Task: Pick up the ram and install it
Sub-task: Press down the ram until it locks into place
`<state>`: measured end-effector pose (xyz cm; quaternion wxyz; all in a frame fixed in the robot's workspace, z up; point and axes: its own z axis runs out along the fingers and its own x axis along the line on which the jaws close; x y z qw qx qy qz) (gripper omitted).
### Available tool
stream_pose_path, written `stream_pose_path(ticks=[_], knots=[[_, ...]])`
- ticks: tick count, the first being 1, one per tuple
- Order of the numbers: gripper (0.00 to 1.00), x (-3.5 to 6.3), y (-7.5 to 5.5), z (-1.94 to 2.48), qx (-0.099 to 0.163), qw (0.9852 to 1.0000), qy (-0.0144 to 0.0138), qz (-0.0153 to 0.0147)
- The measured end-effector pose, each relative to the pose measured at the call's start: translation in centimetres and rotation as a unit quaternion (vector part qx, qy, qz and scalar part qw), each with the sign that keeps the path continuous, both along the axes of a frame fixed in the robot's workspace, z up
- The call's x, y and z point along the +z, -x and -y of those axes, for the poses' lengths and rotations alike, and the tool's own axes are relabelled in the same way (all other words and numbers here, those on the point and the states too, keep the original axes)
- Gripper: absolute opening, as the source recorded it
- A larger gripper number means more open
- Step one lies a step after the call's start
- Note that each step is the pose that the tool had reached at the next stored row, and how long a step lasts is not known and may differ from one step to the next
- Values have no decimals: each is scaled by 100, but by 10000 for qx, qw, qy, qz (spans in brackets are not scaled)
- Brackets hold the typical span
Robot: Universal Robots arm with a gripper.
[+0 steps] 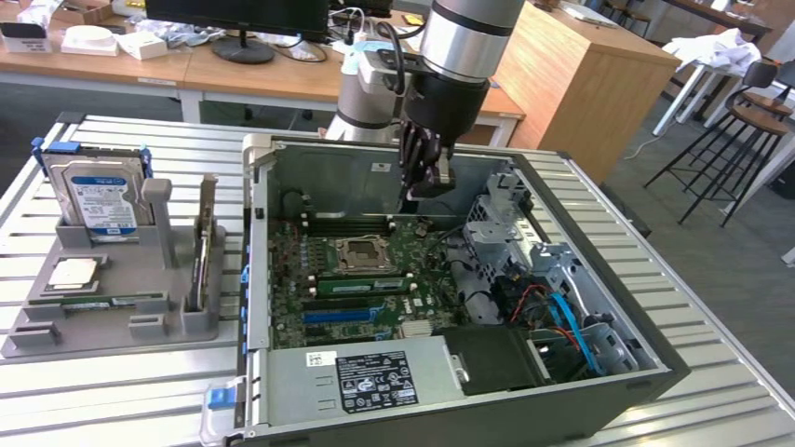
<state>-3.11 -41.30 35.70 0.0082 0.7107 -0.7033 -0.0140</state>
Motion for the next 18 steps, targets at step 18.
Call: stream_pose_path(ticks=[18], knots=[[10,-14,-241,0,0,10000,-23,-1]])
